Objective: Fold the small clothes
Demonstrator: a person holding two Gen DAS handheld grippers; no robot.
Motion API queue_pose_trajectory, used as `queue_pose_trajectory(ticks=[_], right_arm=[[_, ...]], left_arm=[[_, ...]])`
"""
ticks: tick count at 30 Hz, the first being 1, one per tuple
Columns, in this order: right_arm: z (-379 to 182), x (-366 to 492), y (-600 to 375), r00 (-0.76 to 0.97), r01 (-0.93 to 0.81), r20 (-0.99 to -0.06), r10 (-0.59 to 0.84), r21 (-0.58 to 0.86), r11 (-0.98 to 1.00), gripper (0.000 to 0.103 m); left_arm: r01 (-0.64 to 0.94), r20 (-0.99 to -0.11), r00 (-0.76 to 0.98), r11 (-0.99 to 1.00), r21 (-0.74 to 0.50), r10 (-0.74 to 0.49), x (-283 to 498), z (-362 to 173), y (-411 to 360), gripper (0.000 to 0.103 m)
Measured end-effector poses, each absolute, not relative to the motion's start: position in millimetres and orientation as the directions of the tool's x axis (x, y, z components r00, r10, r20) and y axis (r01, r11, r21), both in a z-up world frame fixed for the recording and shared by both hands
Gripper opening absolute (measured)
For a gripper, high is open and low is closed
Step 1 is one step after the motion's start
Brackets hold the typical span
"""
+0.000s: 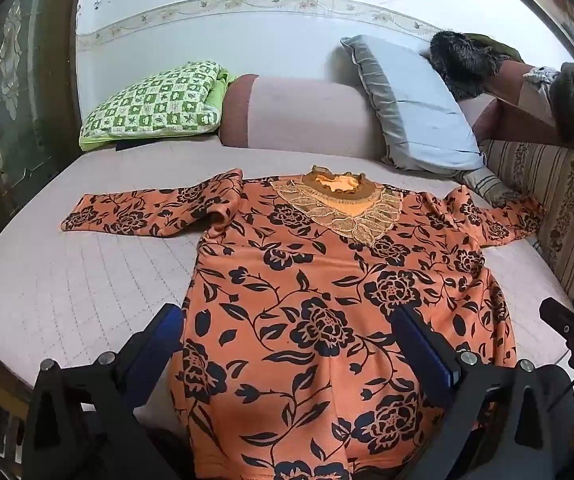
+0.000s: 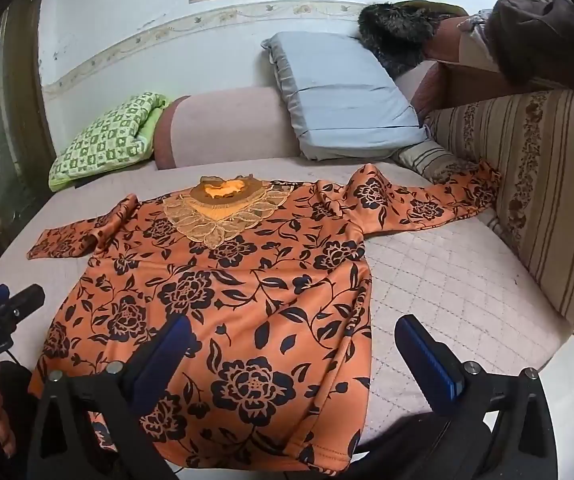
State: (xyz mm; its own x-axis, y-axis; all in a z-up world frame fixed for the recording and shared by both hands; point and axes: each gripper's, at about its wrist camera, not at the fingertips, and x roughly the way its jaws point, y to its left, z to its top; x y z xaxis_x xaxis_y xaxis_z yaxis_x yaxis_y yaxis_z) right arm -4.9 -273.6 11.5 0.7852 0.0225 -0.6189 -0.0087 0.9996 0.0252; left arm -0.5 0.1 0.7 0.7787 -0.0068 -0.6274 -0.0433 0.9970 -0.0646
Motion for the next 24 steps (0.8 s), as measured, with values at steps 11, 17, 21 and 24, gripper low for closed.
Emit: queue_pose_trajectory(ticks=[11, 17, 21, 24], right_arm=[[13.1, -8.0, -266.8, 0.794, -0.027, -0.608, 0.025, 0.006, 1.000, 0.103], [14.1, -8.8, -266.3, 0.795, -0.027, -0.606, 0.023, 0.002, 1.000, 0.103], [14.9, -8.9, -265.8, 0.797, -0.029, -0.604, 0.024, 0.002, 1.000, 0.103], [15.0, -9.3, -265.8, 0.797, -0.030, -0.603, 0.026, 0.005, 1.000, 0.103]], left_arm=[[-0.049, -0.632, 0.775, 0.997, -0.066, -0.004, 0.5, 1.1, -1.8, 0.103], [-0.043, -0.628, 0.778, 0.997, -0.066, -0.008, -1.9, 3.1, -3.0, 0.103], [-0.044, -0.627, 0.779, 0.997, -0.065, -0.007, -2.1, 3.1, -2.8, 0.103], [-0.045, -0.628, 0.778, 0.997, -0.063, -0.005, -2.1, 2.7, -3.1, 0.103]])
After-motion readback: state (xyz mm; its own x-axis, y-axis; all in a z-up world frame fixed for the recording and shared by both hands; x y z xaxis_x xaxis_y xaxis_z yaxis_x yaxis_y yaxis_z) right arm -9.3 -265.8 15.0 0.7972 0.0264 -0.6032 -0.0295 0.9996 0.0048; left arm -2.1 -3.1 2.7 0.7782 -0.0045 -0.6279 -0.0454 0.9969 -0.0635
